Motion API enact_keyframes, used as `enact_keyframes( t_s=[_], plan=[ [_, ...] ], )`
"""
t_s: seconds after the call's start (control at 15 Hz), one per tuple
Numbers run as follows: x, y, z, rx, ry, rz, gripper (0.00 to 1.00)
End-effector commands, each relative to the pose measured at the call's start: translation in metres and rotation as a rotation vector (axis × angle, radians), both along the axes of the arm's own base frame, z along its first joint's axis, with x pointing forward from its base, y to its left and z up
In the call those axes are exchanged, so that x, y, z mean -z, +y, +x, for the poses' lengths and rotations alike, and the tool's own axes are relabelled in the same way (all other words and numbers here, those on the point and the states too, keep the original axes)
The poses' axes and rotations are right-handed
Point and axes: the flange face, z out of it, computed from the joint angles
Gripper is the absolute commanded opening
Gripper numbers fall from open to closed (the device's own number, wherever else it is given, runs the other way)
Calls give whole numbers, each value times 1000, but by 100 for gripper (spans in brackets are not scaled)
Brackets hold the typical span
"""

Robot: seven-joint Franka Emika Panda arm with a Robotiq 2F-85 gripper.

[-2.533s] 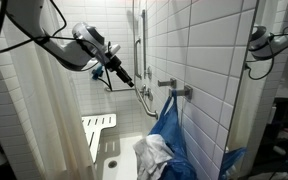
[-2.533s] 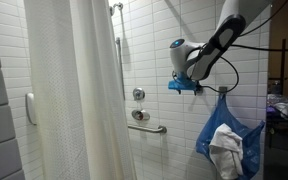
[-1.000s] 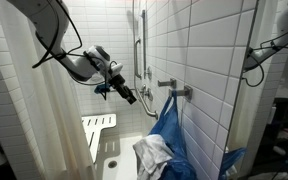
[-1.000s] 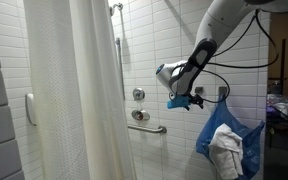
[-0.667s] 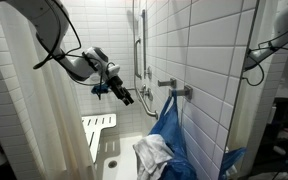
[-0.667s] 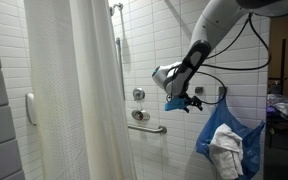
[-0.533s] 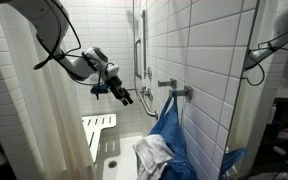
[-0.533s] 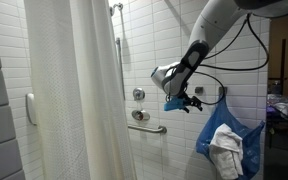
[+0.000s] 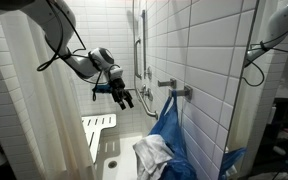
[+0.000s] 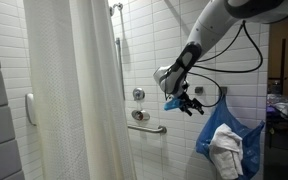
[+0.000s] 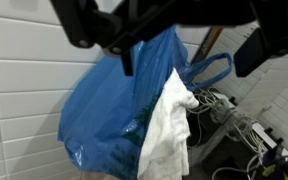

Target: Take the towel out of the plastic and hang it on the left hook.

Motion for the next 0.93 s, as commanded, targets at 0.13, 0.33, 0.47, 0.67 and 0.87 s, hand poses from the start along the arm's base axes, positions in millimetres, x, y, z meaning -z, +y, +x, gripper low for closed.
enact_keyframes(
  t_s=[0.13,0.33,0.47,0.67,0.87],
  plan=[
    [33,19,-8,183,-28,237,100],
    [50,27,-9,262,-57,353,100],
    [58,23,-7,306,-93,349,100],
    [66,13,-2,311,-118,332,100],
    [71,-4,0,303,-122,310,100]
  ],
)
